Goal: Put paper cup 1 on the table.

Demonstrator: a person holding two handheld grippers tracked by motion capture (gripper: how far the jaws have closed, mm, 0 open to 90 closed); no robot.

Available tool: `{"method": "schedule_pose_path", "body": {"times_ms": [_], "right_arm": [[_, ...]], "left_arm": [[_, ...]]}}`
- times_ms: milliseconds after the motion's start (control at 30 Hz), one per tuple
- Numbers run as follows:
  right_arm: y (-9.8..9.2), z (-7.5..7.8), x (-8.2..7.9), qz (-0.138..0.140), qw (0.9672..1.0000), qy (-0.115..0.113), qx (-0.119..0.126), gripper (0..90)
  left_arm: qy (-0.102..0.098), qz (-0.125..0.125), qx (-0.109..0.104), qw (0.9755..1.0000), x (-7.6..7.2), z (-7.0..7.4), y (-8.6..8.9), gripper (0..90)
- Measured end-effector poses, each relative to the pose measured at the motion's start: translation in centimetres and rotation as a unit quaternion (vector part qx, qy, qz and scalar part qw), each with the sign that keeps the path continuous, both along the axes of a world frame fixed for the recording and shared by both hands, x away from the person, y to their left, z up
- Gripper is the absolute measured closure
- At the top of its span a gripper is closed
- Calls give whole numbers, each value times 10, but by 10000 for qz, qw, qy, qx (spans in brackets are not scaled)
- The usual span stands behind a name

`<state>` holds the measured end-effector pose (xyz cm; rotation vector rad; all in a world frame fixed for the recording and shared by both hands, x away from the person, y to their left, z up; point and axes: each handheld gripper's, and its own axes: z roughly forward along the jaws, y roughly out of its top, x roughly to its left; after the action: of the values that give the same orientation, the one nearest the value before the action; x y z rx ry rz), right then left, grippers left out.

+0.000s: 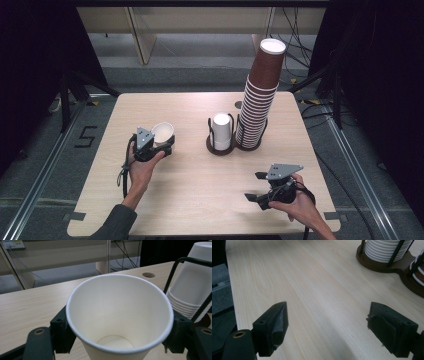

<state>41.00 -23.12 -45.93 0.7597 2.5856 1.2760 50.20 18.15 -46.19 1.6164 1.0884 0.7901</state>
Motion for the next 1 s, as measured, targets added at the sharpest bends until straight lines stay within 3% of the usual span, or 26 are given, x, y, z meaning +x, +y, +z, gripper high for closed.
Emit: {"method": "schedule_pose_path", "body": {"times_ms": [267, 433, 533, 633, 667, 733, 867, 1000], "right_arm": [[0, -1, 1, 5, 10000, -50, -13, 177], [0, -1, 0, 3, 10000, 55, 3, 177], [1, -2, 0, 19, 10000, 7, -16, 177], [1, -3, 1, 70, 9999, -45, -63, 177], [1, -3, 0, 30, 10000, 45, -36, 177], [1, -3, 1, 74, 9999, -47, -62, 177], [2, -3, 0, 60, 10000, 24, -53, 177], [1, -3, 1, 74, 9999, -69, -56, 177]], "left_arm": [[-29, 122, 139, 9998, 17, 1, 1, 260], [-49, 216, 187, 9996, 28, -1, 2, 260], [-46, 299, 146, 9994, 34, -4, 4, 260], [-39, 387, 235, 9990, 39, -9, 5, 259], [-34, 409, 245, 9989, 41, -10, 5, 260], [9, 491, 242, 9985, 44, -13, 7, 259], [69, 535, 351, 9979, 49, -17, 8, 259], [73, 543, 362, 9978, 53, -20, 9, 257]]}}
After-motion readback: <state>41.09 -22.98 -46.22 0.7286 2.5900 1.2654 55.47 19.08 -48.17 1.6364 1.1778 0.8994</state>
